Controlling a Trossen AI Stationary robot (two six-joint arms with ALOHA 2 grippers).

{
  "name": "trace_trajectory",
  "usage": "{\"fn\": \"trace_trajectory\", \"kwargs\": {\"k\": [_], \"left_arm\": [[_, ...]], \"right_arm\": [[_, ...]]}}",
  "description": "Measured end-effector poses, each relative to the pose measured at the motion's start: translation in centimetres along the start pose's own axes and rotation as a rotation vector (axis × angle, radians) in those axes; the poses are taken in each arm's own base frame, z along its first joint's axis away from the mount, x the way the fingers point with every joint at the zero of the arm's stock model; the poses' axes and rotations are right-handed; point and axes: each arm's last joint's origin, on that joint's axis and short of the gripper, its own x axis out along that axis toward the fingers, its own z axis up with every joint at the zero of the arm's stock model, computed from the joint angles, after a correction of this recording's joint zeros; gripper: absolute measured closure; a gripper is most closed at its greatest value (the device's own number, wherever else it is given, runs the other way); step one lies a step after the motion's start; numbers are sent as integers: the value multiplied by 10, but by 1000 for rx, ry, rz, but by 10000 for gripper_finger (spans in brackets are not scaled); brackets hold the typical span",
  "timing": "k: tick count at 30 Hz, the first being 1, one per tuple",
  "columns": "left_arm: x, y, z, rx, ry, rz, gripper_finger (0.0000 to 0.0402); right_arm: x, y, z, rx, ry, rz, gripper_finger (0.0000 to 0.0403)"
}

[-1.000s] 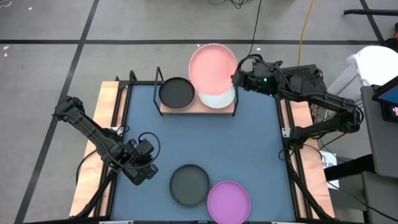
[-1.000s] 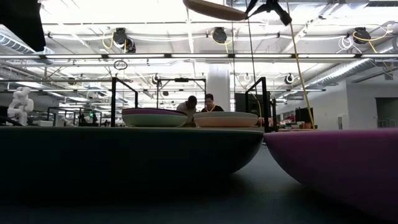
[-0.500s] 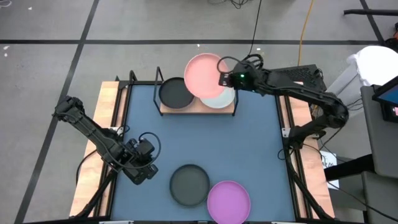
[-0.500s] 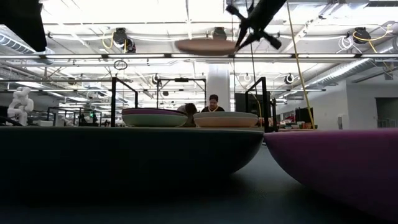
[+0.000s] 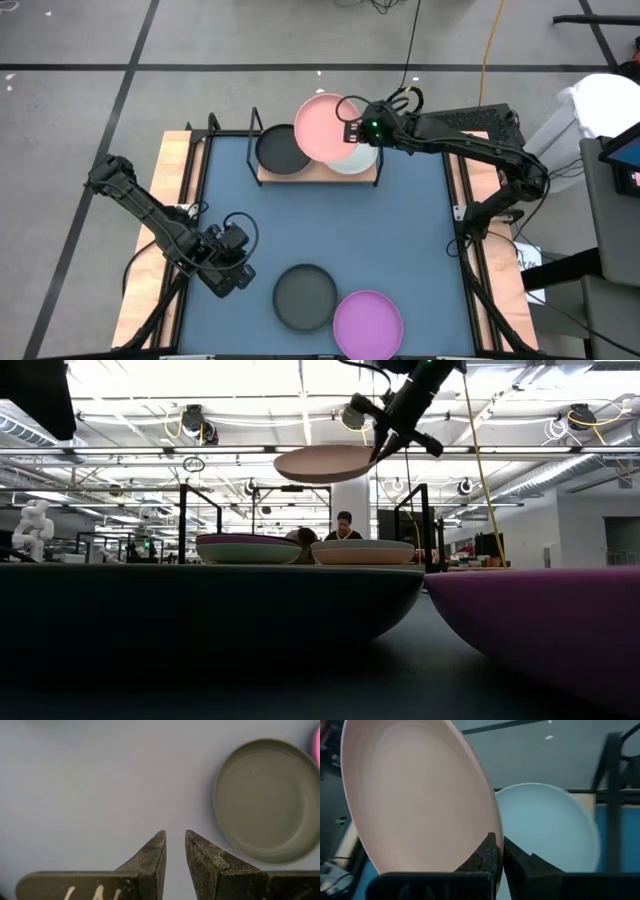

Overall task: Place and stack plates onto a shelf
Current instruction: Stack the pink plate on top of the gray plate

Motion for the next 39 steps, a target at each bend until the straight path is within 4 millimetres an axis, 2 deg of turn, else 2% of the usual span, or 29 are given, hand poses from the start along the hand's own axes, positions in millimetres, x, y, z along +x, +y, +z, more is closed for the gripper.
{"fn": "trace_trajectory", "kwargs": {"k": [7, 19, 22, 25, 30, 34, 39], "left_arm": [[0, -2, 0, 7, -2, -20, 326], [3, 0, 9, 120, -8, -1, 326], [5, 1, 14, 124, -11, 9, 326], [8, 3, 19, 125, -14, 20, 326], [12, 6, 31, 138, -23, 33, 326], [16, 7, 42, 132, -40, 26, 326], [21, 7, 58, 87, -52, -7, 326]], "right_arm": [[5, -15, 8, -35, 24, -82, 400], [18, -30, -10, -69, 86, -150, 399], [14, -23, -3, -136, 34, -73, 399], [-1, -13, 10, -204, -18, -13, 400], [-14, -6, 29, -417, -65, 3, 400], [-14, -11, 40, -558, -60, 9, 401], [-8, -15, 41, -793, 29, 92, 402]]}}
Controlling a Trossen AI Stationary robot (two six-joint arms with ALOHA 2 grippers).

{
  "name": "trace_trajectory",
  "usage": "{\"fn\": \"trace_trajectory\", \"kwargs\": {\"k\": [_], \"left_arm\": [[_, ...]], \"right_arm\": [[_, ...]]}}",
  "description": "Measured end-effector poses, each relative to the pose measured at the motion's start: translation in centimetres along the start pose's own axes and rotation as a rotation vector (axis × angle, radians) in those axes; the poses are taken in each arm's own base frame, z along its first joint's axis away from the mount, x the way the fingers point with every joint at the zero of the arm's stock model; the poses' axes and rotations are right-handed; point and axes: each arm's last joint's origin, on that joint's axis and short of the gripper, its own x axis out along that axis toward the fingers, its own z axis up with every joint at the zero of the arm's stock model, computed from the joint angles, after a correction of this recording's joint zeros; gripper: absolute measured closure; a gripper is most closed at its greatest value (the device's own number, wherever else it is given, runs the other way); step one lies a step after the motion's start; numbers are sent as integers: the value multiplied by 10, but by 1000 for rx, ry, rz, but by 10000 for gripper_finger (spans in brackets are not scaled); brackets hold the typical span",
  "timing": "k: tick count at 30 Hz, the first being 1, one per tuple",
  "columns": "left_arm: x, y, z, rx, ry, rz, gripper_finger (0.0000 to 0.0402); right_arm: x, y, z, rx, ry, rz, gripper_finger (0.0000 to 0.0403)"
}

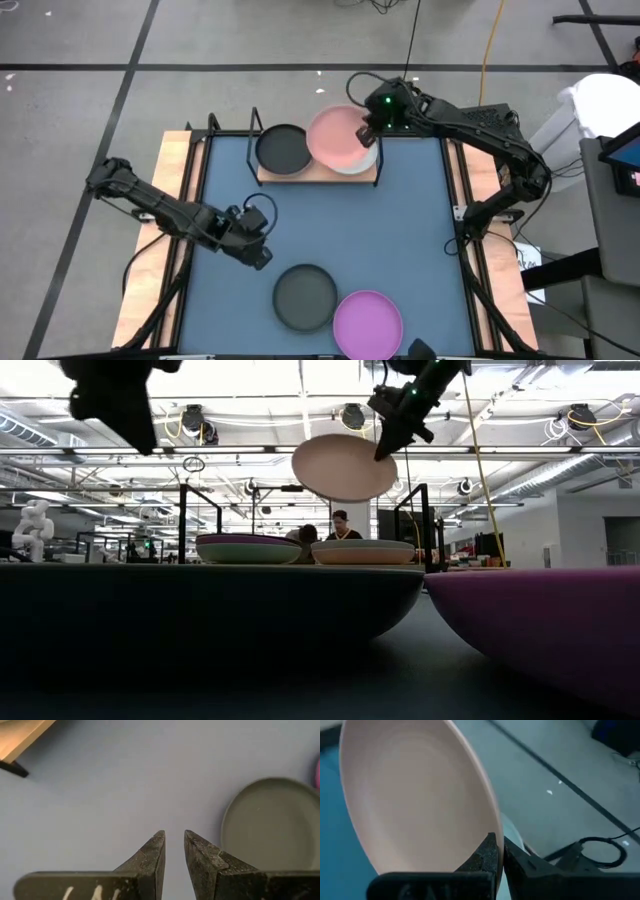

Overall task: Place and stack plates onto a shelf
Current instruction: Stack the pink plate on top of the gray plate, then stack the black plate on top of the black plate

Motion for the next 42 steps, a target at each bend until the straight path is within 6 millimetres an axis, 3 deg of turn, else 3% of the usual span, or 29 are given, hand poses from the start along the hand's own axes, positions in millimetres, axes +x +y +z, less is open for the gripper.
{"fn": "trace_trajectory", "kwargs": {"k": [7, 19, 30, 42], "left_arm": [[8, 6, 21, 0, 1, -44, 326], [14, 16, 33, -38, 73, -74, 326], [15, 18, 35, -97, 76, -69, 326], [21, 32, 50, -105, 57, -32, 326]], "right_arm": [[19, 0, -4, -144, 52, -7, 402], [71, -14, -14, -81, 160, -48, 400], [70, -26, -14, -106, 160, -65, 392], [67, -26, -17, -78, 193, -89, 307]]}}
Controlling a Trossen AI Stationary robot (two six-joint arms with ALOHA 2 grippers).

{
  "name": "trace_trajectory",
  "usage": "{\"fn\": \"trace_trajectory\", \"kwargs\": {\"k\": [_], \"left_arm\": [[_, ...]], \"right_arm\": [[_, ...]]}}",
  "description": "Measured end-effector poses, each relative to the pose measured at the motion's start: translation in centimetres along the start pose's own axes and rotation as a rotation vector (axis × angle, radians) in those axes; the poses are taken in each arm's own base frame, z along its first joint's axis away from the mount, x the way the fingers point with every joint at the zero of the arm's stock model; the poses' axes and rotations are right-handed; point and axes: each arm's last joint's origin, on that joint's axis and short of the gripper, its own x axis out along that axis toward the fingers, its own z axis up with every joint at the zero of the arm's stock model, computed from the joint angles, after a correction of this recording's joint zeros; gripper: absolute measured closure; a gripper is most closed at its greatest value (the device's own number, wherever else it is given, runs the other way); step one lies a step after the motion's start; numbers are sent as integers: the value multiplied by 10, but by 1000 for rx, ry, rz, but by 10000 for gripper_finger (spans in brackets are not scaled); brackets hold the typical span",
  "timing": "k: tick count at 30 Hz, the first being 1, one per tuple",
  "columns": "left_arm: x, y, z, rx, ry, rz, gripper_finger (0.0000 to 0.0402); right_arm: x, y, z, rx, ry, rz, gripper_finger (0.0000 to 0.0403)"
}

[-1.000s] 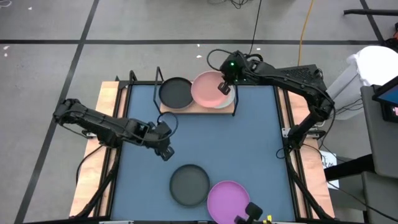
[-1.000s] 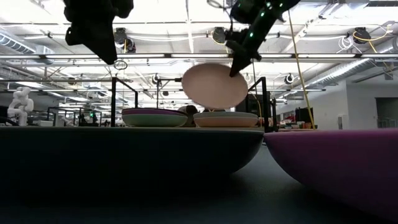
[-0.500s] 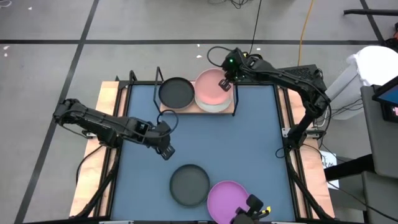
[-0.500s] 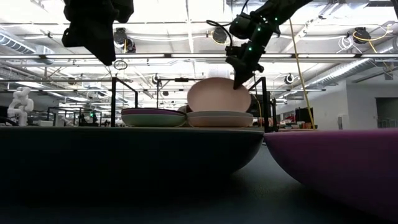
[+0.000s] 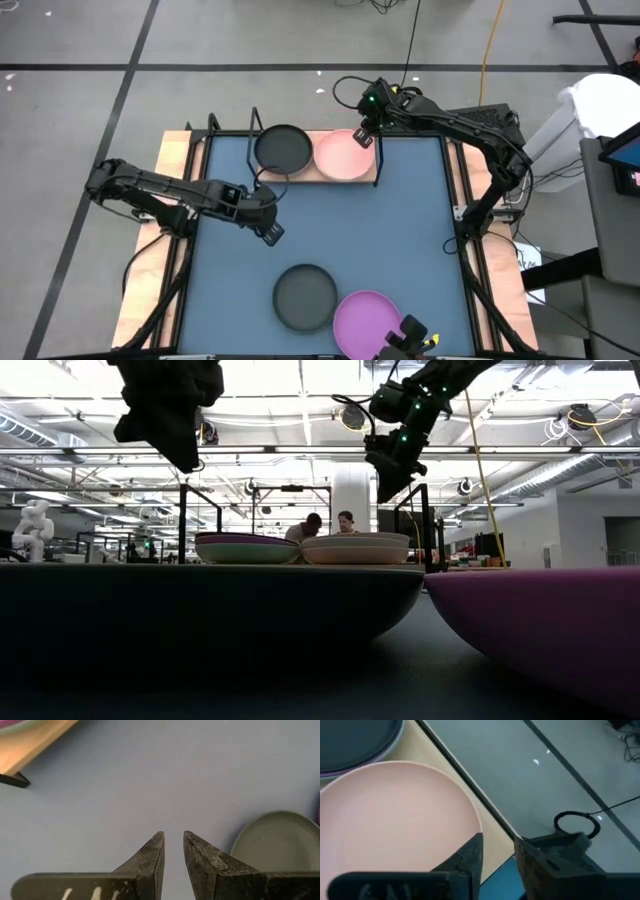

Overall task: Place and stack plates onto a shelf
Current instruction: Stack the black plate on top of the black plate

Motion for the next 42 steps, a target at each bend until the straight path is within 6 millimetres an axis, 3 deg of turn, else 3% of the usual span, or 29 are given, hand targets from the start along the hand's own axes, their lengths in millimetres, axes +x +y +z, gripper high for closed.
{"fn": "trace_trajectory", "kwargs": {"k": [7, 14, 18, 22, 27, 31, 42], "left_arm": [[2, 6, 7, 8, -8, 15, 326], [3, 9, 13, 33, -37, 15, 326], [3, 9, 17, 40, -58, 3, 326], [3, 10, 18, 54, -60, 5, 326], [3, 10, 18, 54, -59, 5, 326], [3, 9, 17, 54, -58, 2, 326], [3, 9, 17, 35, -67, 10, 326]], "right_arm": [[-44, 7, 1, 96, -87, 136, 287], [-65, 55, -19, 6, -58, 473, 303], [-65, 92, -34, -102, -12, 542, 328], [-64, 128, -48, -237, -71, 605, 365], [-52, 157, -72, -394, -151, 576, 399], [-38, 164, -88, -381, -176, 475, 397], [-9, 154, -118, -399, -157, 307, 402]]}}
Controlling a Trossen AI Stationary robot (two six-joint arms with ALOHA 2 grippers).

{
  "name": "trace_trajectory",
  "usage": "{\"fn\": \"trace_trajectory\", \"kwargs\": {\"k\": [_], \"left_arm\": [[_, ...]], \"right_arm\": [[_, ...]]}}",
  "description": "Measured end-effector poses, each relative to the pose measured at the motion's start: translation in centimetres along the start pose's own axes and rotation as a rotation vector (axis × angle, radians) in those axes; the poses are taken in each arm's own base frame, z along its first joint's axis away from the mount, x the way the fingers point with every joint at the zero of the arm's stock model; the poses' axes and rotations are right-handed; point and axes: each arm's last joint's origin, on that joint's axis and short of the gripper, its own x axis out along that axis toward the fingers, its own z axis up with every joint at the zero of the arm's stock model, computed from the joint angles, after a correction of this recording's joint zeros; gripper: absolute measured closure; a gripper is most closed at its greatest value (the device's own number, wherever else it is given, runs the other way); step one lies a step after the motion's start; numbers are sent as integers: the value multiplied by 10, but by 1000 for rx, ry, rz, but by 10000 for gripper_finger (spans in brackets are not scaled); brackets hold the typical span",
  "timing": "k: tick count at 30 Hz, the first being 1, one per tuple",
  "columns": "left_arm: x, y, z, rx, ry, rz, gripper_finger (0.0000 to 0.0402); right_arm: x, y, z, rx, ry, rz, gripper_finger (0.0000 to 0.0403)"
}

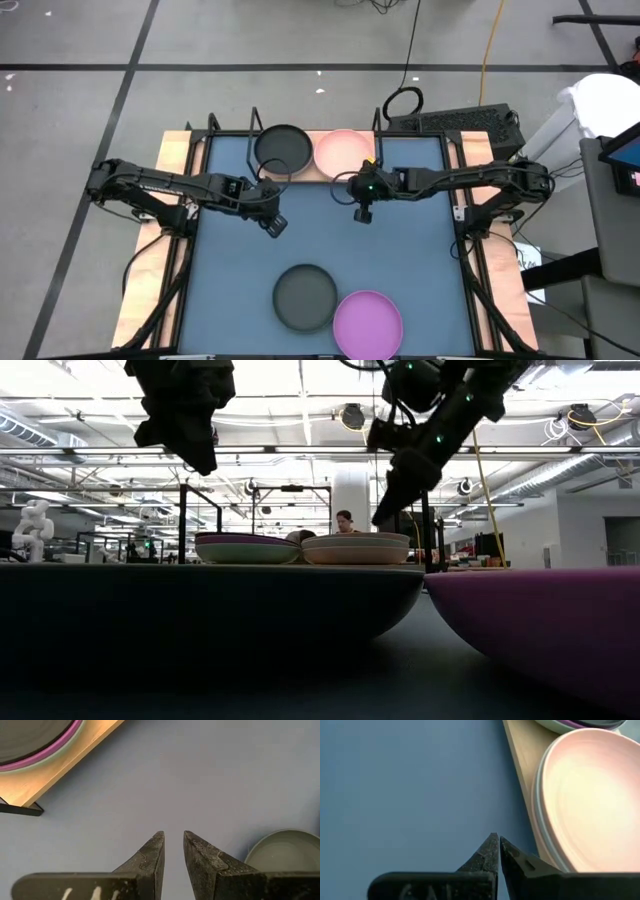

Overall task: Place and stack plates onto a shelf
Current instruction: Stack the black plate on top of the black plate

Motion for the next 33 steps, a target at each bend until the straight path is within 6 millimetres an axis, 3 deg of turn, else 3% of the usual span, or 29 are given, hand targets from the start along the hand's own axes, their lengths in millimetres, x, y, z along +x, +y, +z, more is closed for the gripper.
{"fn": "trace_trajectory", "kwargs": {"k": [20, 33], "left_arm": [[0, 0, 0, -45, -1, 1, 326], [0, 0, 0, -90, -1, 1, 326]], "right_arm": [[21, 5, -23, -411, -65, -22, 403], [34, -9, -28, -442, -42, -170, 403]]}}
